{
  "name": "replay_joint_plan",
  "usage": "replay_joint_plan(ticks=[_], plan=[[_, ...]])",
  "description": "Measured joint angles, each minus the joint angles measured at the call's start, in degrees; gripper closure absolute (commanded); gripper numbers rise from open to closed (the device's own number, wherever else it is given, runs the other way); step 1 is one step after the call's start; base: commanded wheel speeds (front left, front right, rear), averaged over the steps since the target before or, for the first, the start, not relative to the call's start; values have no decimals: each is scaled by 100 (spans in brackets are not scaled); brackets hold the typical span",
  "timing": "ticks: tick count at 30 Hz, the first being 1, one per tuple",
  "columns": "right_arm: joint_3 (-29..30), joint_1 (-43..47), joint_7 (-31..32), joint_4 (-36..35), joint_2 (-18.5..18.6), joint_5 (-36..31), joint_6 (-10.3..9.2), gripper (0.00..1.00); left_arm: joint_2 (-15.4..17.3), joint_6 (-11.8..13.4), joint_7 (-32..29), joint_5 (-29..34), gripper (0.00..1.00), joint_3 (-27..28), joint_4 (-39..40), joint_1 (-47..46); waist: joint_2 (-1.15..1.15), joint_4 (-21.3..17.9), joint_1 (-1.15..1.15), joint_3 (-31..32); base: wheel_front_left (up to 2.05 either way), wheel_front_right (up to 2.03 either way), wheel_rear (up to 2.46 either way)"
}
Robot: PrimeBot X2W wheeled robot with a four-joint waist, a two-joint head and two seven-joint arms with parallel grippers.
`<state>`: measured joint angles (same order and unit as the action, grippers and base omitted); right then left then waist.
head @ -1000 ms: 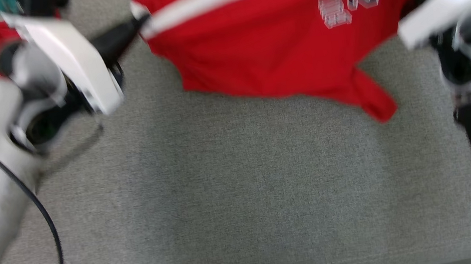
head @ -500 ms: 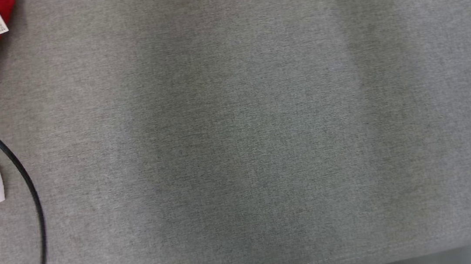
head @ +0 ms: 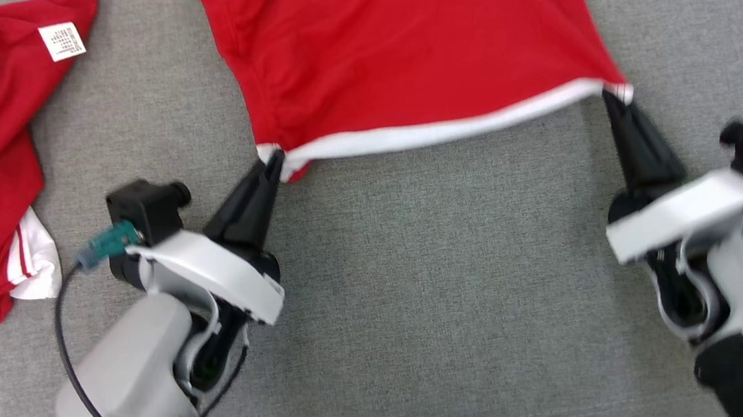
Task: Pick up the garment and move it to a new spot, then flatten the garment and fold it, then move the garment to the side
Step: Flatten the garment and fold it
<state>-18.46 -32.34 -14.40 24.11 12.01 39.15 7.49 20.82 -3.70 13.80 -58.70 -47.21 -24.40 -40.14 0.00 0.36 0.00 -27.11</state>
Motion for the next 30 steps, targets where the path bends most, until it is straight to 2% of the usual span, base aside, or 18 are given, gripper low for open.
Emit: replay_joint_plan(ticks=[6, 13, 18, 25, 30], plan=[[456, 1540, -1, -775, -403, -109, 0, 100, 59, 467, 42, 455, 100, 13, 544, 763, 0, -13, 0, 309, 0, 0, 0], [965, 2741, 202, -1465, -664, -917, 0, 100, 334, 1114, 42, 911, 100, 76, 1347, 1554, 0, -36, 0, 675, 0, 0, 0], [1265, 3350, 550, -1893, -893, -1314, 1, 100, 453, 1568, 42, 973, 100, 235, 1817, 2152, 0, 8, 0, 898, 0, 0, 0], [1283, 4095, 912, -2185, -982, -1361, 2, 100, 516, 1785, 41, 761, 100, 327, 2091, 2810, 0, 18, 0, 1245, 0, 0, 0], [1230, 4228, 983, -2107, -984, -1327, 2, 100, 497, 1779, -33, 624, 100, 245, 1994, 2920, 0, -2, 0, 1472, 0, 0, 0]])
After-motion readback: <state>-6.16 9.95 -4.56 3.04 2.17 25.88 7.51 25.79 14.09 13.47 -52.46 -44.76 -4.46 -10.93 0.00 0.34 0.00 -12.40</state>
